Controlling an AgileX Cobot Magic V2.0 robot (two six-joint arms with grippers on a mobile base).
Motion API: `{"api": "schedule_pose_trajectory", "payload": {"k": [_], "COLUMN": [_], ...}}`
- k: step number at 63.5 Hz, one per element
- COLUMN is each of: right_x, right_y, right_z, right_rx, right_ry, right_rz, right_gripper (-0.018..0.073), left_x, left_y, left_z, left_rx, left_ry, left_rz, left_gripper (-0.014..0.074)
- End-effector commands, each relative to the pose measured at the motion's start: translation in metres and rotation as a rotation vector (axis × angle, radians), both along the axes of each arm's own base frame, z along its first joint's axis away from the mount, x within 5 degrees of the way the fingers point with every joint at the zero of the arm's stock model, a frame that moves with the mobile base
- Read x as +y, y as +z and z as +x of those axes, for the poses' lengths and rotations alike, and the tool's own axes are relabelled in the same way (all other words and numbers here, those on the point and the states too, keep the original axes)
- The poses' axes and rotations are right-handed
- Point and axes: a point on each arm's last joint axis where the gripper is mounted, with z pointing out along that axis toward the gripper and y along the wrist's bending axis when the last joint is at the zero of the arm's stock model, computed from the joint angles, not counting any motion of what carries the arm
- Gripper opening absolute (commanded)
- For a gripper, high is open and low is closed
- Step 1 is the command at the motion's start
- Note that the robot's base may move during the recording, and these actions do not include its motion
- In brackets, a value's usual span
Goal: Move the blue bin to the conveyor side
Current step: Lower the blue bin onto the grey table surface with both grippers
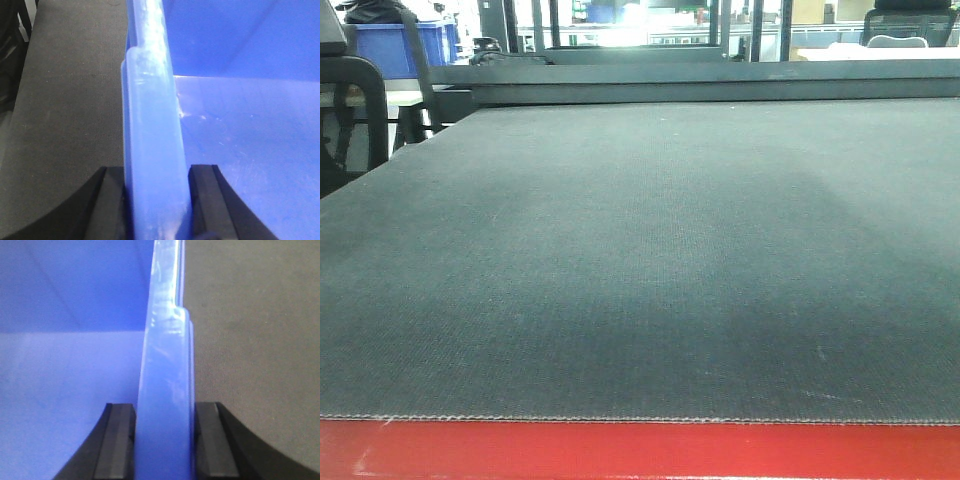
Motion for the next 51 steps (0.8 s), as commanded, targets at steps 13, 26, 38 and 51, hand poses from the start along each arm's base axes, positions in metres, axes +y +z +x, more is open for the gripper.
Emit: {"api": "schedule_pose_trajectory", "payload": {"k": [13, 26, 38, 51], "right_x": [0.000, 0.007, 0.011, 0.014], "right_y": [-0.016, -0.070, -0.113, -0.143], "right_z": [0.030, 0.057, 0.071, 0.081], "right_rx": [-0.054, -0.045, -0.091, -0.137], "right_ry": [-0.033, -0.017, 0.000, 0.015], "right_rz": [-0.072, -0.087, -0.079, -0.085], "right_gripper": [-0.0080, -0.0080, -0.0080, -0.0080], "left_x": [0.002, 0.001, 0.000, 0.001], "left_y": [-0.010, -0.052, -0.102, -0.137], "left_z": [0.035, 0.067, 0.084, 0.090], "left_rx": [-0.082, -0.078, -0.121, -0.179], "left_ry": [0.025, 0.020, 0.035, 0.049], "left_rz": [0.034, 0.055, 0.051, 0.047], "left_gripper": [-0.0018, -0.0018, -0.0018, -0.0018]}}
